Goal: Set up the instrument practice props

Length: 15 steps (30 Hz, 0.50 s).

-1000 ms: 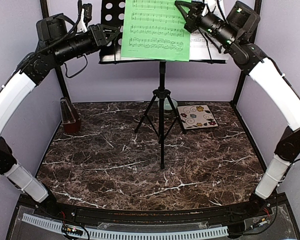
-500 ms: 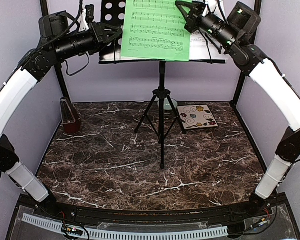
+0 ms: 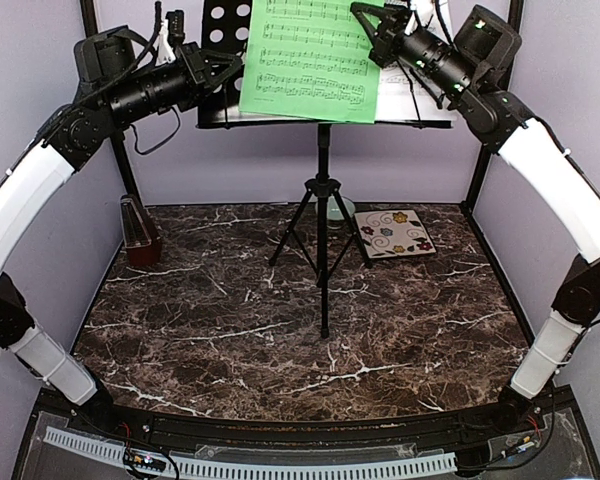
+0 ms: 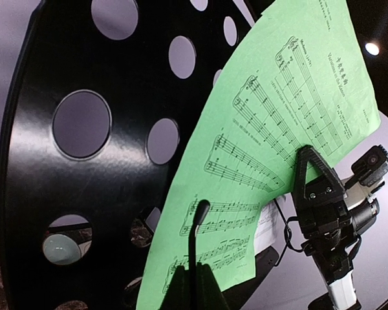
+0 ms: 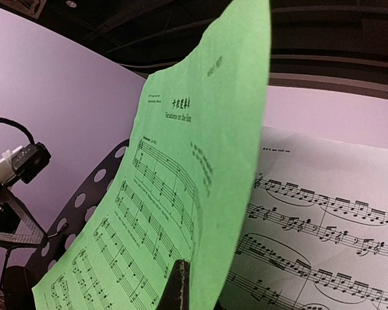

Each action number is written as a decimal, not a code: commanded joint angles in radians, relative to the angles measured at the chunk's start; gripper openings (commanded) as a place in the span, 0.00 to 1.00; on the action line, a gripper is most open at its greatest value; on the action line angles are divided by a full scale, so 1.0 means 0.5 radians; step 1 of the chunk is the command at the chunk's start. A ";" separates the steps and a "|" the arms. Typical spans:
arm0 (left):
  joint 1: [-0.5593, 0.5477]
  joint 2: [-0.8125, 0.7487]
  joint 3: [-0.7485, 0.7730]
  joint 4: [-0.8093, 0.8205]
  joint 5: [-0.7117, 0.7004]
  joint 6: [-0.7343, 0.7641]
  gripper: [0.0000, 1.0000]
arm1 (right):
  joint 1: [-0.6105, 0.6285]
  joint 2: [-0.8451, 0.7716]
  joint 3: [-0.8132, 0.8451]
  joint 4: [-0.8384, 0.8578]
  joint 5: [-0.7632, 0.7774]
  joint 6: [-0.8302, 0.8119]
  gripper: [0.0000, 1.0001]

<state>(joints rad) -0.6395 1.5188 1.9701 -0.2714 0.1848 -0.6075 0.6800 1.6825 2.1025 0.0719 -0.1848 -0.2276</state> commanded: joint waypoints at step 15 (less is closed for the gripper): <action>-0.095 -0.194 -0.390 0.588 -0.064 0.224 0.00 | 0.151 0.121 0.229 0.036 -0.004 -0.156 0.00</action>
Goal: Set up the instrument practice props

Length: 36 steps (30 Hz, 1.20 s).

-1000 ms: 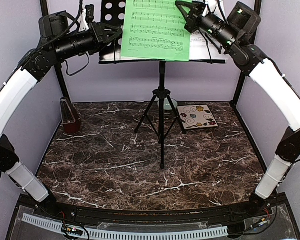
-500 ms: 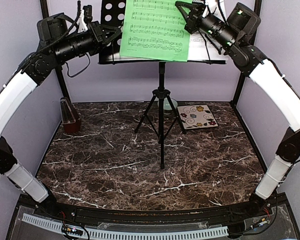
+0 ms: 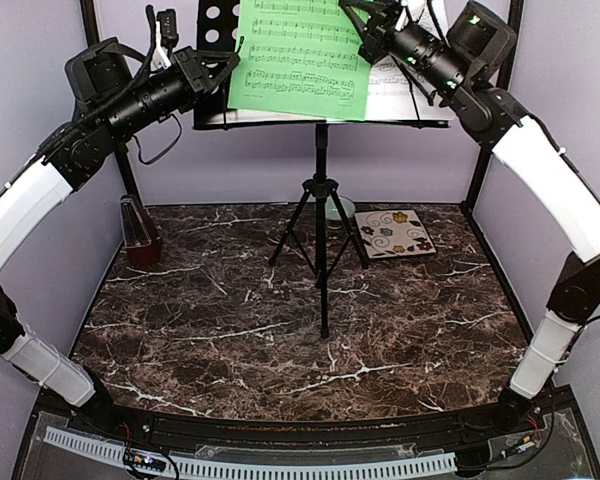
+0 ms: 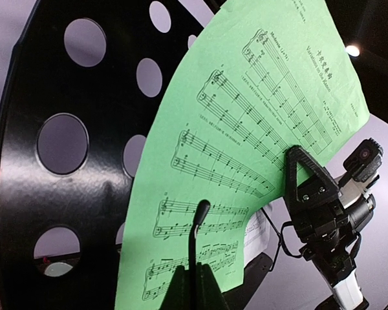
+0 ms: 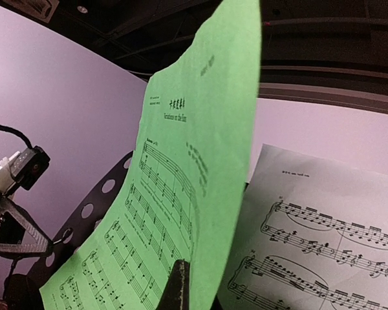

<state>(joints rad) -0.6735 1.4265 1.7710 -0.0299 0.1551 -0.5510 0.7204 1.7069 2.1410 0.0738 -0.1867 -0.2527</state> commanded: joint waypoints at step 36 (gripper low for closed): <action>-0.098 -0.027 0.002 0.164 -0.003 0.227 0.00 | 0.184 0.288 0.284 0.240 -0.157 -0.096 0.00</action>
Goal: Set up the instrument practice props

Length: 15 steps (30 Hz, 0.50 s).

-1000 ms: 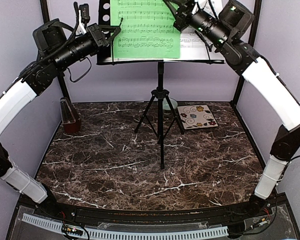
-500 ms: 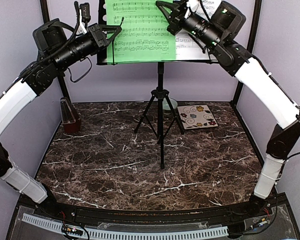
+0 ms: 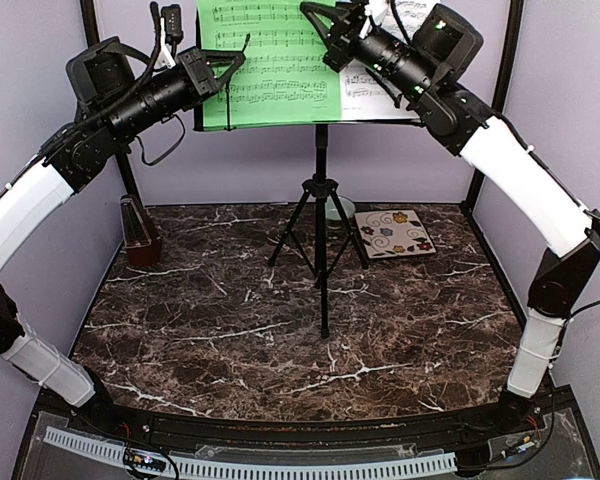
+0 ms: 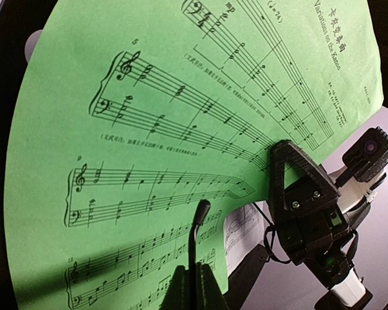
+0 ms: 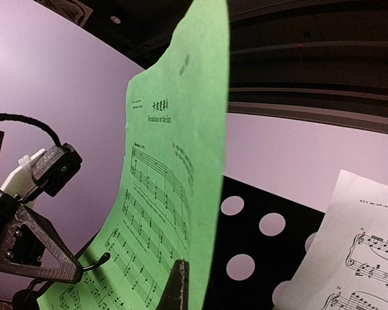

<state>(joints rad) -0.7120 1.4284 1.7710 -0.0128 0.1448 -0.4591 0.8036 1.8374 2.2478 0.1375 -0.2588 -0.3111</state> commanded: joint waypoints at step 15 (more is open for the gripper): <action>-0.023 -0.051 -0.009 0.127 -0.014 0.064 0.00 | 0.038 0.059 0.075 0.197 -0.002 0.086 0.00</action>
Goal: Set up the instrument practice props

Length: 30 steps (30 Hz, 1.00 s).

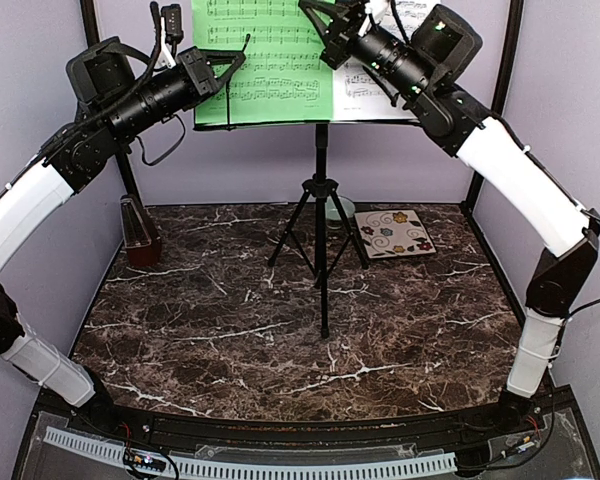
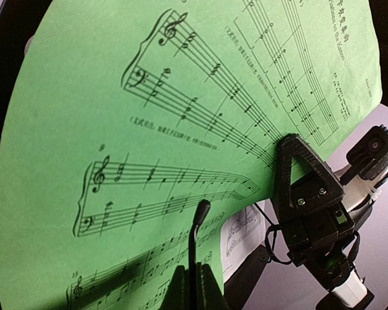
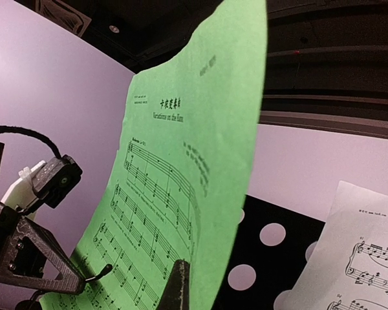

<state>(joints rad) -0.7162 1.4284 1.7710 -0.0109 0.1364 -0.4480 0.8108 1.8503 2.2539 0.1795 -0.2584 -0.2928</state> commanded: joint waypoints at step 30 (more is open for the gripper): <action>-0.017 -0.086 -0.048 0.115 -0.036 0.049 0.00 | 0.058 -0.078 -0.081 0.225 0.116 -0.028 0.70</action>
<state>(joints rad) -0.7166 1.4246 1.7576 0.0055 0.1223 -0.4397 0.8314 1.8610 2.2257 0.2325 -0.2268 -0.3046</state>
